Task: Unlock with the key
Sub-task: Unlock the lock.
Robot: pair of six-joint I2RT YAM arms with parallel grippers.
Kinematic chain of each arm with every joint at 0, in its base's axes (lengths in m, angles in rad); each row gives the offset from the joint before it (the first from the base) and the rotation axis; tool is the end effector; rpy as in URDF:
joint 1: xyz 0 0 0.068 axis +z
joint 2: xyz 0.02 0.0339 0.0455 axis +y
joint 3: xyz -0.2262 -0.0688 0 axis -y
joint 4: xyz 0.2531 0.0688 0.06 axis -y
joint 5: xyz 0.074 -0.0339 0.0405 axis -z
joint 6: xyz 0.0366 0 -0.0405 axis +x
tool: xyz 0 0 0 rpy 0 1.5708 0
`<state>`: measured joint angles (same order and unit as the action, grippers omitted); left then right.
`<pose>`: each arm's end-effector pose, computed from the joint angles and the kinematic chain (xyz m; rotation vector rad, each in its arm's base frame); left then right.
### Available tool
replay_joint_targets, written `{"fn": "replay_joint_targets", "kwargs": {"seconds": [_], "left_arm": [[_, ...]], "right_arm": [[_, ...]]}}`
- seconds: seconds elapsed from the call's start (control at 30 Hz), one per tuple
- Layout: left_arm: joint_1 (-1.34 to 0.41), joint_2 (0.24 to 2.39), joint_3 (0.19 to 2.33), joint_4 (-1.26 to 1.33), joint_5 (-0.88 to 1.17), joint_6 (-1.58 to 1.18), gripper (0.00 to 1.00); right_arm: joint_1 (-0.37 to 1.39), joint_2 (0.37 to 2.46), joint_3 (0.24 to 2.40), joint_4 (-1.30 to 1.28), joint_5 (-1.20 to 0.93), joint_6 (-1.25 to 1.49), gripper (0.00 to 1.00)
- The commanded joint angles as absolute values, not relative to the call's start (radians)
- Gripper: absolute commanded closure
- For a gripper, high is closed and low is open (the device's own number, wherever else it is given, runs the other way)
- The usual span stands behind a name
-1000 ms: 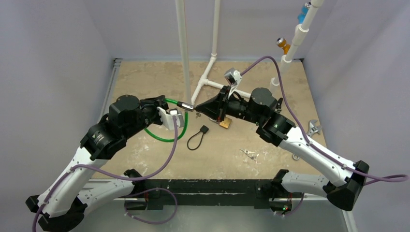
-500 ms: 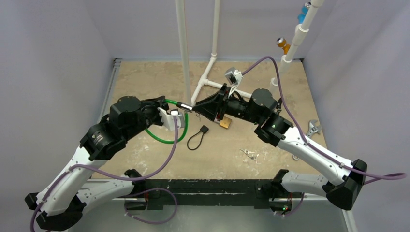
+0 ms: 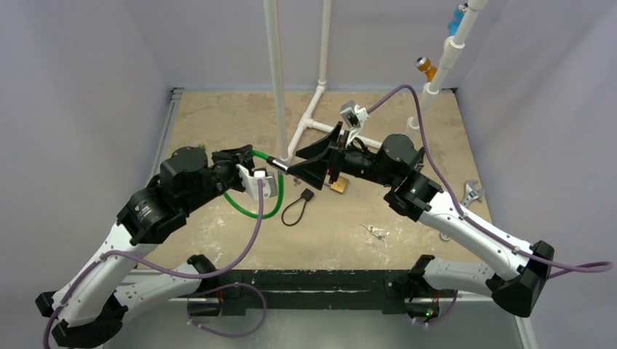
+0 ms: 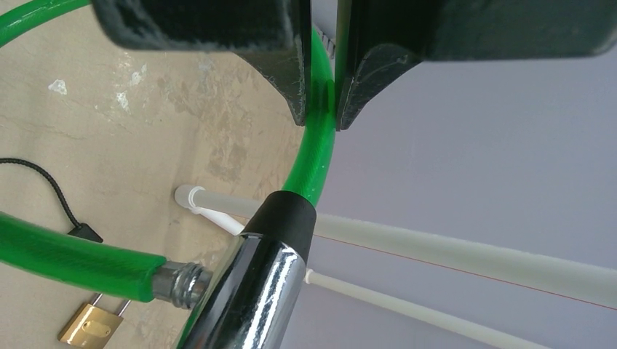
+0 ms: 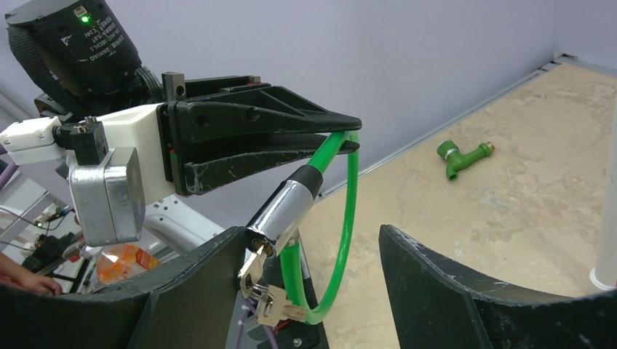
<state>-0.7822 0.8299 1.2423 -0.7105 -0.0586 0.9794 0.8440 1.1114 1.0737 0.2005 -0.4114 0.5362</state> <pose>0.1298 -0.1259 0.4044 1.4182 1.2231 0.1908 0.1758 0.2197 0.3841 -0.6093 1.4621 1.4007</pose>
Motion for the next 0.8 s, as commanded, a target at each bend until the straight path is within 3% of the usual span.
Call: {"fn": "replay_joint_targets", "kwargs": {"seconds": [0.0,0.43,0.77], "left_arm": [[-0.803,0.817,1.272,-0.599,0.009,0.960,1.00],[-0.802,0.816,1.269,-0.598,0.003,0.977,1.00],[-0.802,0.829,1.276,-0.600,0.003,0.998,1.00]], "right_arm": [[0.847,1.094,1.076,0.242,-0.419,0.544,0.33],[0.818,1.001,1.098,0.113,-0.448,0.442,0.31],[0.818,1.089,1.158,0.083,-0.514,0.418,0.32]]}}
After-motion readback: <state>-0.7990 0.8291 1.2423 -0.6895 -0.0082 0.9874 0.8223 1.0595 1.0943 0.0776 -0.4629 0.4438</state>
